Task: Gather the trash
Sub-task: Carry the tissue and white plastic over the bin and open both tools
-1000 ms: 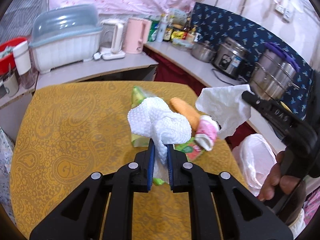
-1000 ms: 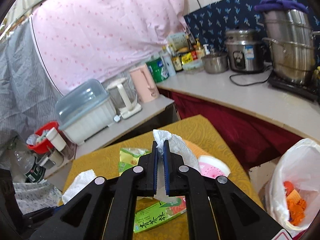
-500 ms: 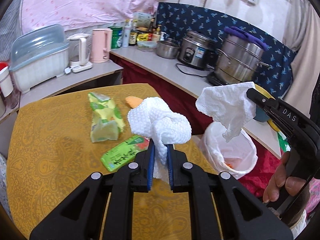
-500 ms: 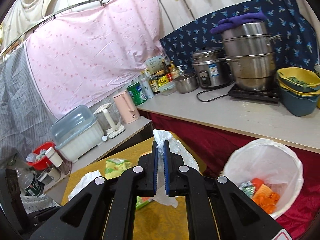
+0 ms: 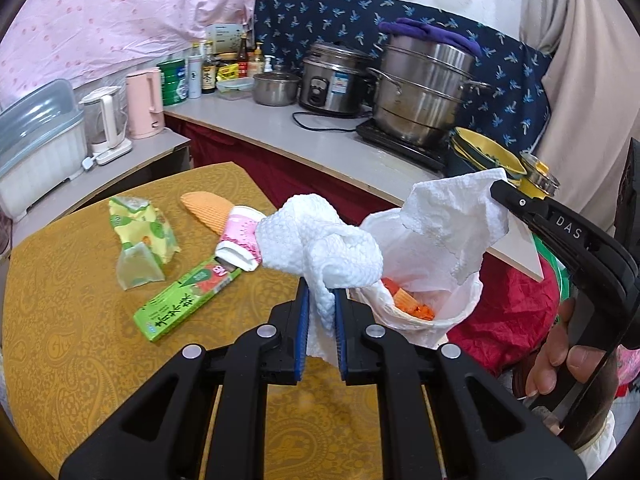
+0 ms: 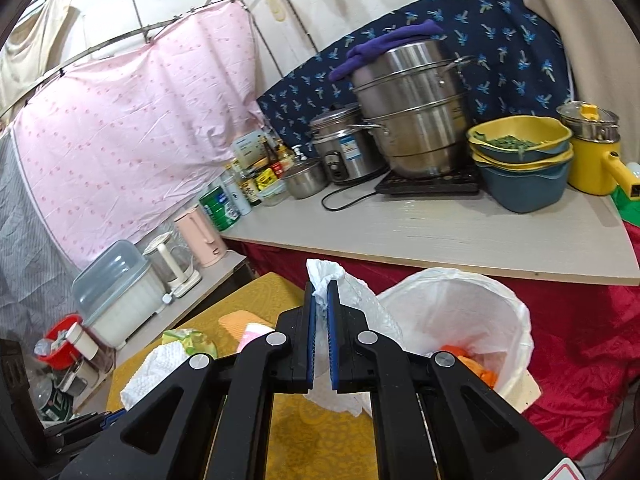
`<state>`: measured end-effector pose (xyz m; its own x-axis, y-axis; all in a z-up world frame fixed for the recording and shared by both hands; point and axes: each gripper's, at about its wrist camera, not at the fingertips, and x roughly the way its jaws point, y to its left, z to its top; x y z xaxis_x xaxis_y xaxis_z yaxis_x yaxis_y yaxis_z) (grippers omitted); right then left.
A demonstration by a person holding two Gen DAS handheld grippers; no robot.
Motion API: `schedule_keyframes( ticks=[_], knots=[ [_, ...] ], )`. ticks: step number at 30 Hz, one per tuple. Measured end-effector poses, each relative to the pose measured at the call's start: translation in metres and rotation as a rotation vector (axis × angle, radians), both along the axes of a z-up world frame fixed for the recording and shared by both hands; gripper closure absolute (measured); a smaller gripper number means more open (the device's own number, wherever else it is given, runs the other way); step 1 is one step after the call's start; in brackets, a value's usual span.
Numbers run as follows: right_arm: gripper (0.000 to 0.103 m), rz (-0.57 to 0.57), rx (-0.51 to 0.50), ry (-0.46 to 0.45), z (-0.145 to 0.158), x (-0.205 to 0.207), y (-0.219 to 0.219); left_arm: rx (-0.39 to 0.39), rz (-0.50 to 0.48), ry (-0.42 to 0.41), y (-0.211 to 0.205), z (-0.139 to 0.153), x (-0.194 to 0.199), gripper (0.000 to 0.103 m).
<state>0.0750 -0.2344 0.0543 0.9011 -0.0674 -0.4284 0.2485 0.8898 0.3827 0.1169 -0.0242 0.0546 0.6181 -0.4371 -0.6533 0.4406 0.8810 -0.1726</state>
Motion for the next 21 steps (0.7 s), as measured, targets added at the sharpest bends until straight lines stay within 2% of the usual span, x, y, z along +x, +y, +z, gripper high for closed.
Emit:
schedule_keyframes(
  ticks=[11,21],
  knots=[
    [0.098,-0.066,0.042,0.019,-0.021,-0.02,-0.043,0.045,-0.087,-0.005,-0.053,-0.008,-0.005,0.092],
    [0.097,-0.102,0.083,0.052,-0.045,-0.02,-0.071,0.078,-0.152,-0.001,-0.093,-0.017,-0.002,0.092]
  ],
)
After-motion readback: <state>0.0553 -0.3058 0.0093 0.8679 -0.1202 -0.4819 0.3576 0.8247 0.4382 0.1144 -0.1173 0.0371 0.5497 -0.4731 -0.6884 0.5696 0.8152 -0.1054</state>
